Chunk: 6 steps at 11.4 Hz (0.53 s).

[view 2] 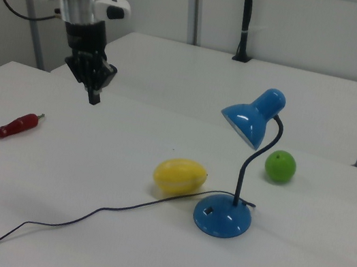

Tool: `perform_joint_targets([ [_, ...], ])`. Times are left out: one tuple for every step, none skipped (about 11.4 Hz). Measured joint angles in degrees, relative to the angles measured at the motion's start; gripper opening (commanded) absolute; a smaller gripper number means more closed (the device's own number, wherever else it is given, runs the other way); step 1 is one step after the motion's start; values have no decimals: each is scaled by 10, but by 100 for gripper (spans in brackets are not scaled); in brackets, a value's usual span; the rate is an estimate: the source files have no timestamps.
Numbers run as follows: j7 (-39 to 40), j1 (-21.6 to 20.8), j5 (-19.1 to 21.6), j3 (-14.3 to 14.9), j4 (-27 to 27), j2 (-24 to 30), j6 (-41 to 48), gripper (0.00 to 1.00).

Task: Turn on desk lamp
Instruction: 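Move the gripper over the blue lamp base and lower it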

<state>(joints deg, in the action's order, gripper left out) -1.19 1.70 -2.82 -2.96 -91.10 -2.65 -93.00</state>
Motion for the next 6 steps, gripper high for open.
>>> perform_joint_targets([
  [0, 13, 0, 0, -8, -2, -6, 0],
  [1, 27, 0, 0, -24, -3, -26, 0],
  [1, 38, 0, 1, -45, -6, -47, 0],
  [0, 47, 0, 1, -71, -8, -70, 0],
  [-4, 55, 0, 1, -94, -11, -91, 0],
  [-7, 66, 0, 1, -117, -13, -112, 0],
])
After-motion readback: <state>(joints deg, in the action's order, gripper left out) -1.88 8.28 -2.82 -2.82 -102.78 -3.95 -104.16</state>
